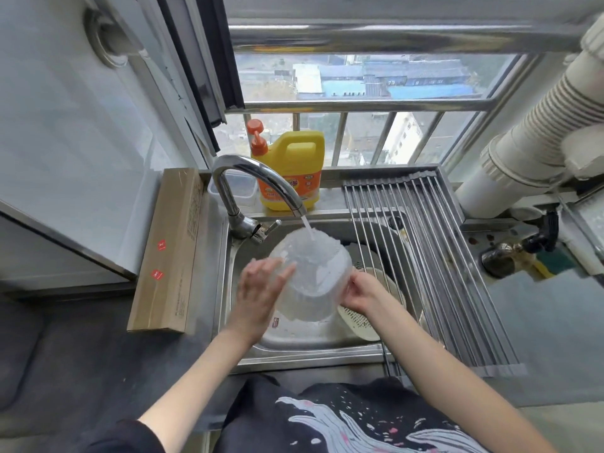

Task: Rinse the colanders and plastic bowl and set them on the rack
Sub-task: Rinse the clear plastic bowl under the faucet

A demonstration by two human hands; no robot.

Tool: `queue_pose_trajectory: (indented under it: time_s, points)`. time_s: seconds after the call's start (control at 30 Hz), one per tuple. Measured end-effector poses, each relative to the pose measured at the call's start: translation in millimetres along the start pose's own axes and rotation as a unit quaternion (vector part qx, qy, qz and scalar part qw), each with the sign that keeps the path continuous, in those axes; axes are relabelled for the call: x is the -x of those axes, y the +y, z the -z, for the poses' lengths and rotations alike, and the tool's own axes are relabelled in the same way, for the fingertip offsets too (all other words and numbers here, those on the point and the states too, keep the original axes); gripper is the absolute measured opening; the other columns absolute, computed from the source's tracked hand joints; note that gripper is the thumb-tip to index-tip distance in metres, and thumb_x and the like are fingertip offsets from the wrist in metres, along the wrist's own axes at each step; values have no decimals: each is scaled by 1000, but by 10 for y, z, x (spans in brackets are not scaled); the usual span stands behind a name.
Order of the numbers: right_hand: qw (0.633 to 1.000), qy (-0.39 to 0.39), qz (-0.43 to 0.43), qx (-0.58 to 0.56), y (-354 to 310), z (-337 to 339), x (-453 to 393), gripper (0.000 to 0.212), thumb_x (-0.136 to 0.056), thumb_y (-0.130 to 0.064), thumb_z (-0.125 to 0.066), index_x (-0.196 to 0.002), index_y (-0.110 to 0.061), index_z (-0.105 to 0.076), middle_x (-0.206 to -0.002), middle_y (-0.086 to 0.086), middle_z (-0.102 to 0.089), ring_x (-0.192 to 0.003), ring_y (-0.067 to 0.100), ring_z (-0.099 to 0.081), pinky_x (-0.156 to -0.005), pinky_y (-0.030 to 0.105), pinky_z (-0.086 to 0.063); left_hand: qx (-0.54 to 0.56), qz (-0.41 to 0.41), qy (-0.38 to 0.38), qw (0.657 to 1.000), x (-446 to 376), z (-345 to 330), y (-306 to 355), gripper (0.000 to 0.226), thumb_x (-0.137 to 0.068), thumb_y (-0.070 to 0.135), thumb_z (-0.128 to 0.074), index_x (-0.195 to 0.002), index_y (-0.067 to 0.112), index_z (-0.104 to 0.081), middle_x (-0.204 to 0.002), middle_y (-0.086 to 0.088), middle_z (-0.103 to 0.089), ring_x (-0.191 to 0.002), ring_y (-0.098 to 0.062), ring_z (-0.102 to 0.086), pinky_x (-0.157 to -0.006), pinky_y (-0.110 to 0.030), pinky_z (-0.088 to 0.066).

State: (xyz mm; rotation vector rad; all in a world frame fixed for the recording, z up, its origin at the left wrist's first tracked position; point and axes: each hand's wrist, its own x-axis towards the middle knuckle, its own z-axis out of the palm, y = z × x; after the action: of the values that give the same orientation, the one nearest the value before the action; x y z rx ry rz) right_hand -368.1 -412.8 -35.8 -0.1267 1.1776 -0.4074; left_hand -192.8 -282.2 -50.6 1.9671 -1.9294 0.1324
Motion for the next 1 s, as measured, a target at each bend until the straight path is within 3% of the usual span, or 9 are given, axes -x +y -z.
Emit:
queue_pose_trajectory:
  time_s: [0.07,0.13,0.2,0.37,0.43,0.53,0.63,0.8,1.0]
  points:
    - [999,27,-17,13,100,28,22,30,-101,-7,-36,-116,-4,-61,-99,15,-72,-106,29,-64,-95,48,-47,137,152,-113,972,35,85,-52,104,-63,-6,-66,-139,47,-19,-141,-4,-28,-129,-26,-29,-102,-39,-37]
    - [998,49,-36,15,191,52,11,33,-103,-12,-33,-99,-2,-65,-74,16,-72,-73,30,-71,-76,48,-53,319,223,-223,894,31,164,-43,99,-74,5,-66,-144,49,-11,-149,-1,-25,-128,-19,-35,-91,-20,-42]
    - [995,82,-45,43,258,120,-42,39,-105,-16,-30,-96,0,-64,-75,17,-71,-71,31,-67,-78,49,-51,425,279,-315,801,28,194,-16,105,-77,-2,-58,-149,43,3,-153,-1,-25,-114,-19,-52,-71,-16,-50]
    - [989,72,-59,113,305,325,-10,15,-97,-6,-49,-87,-4,-60,-67,11,-70,-78,26,-63,-63,41,-59,657,503,-248,504,80,197,-197,95,-73,17,-62,-152,11,-10,-111,-8,-59,-75,-26,-67,-63,-35,-58]
    - [985,49,-62,154,354,339,36,6,-95,-4,-53,-92,-9,-57,-72,10,-69,-78,25,-62,-75,40,-56,643,513,-252,509,99,203,-258,93,-66,36,-76,-144,7,-33,-114,-10,-61,-84,-24,-69,-72,-33,-55]
    - [964,-3,-57,261,434,358,73,5,-94,-7,-52,-98,-9,-55,-92,10,-65,-85,24,-62,-99,43,-46,579,469,-276,607,93,244,-270,63,-72,31,-80,-128,14,-56,-118,-2,-66,-110,-15,-61,-107,-38,-37]
    - [962,-55,-21,266,438,426,144,28,-96,-30,-55,-109,-5,-58,-103,14,-69,-96,28,-66,-102,45,-45,585,445,-255,629,64,360,-322,59,-74,14,-78,-128,20,-55,-120,1,-65,-108,-14,-61,-90,-39,-50]
    - [941,-149,79,292,488,379,332,50,-84,-50,-60,-131,-43,-43,-132,-6,-55,-119,17,-57,-92,50,-52,593,396,-202,671,36,483,-412,76,-68,0,-79,-129,32,-46,-122,10,-54,-109,-13,-57,-73,-37,-54]
    - [946,-90,75,303,618,405,270,53,-84,-47,-65,-129,-24,-50,-128,10,-57,-114,27,-59,-96,49,-50,531,372,-255,717,-4,458,-426,81,-64,10,-86,-131,30,-45,-127,3,-49,-111,-18,-55,-81,-35,-56]
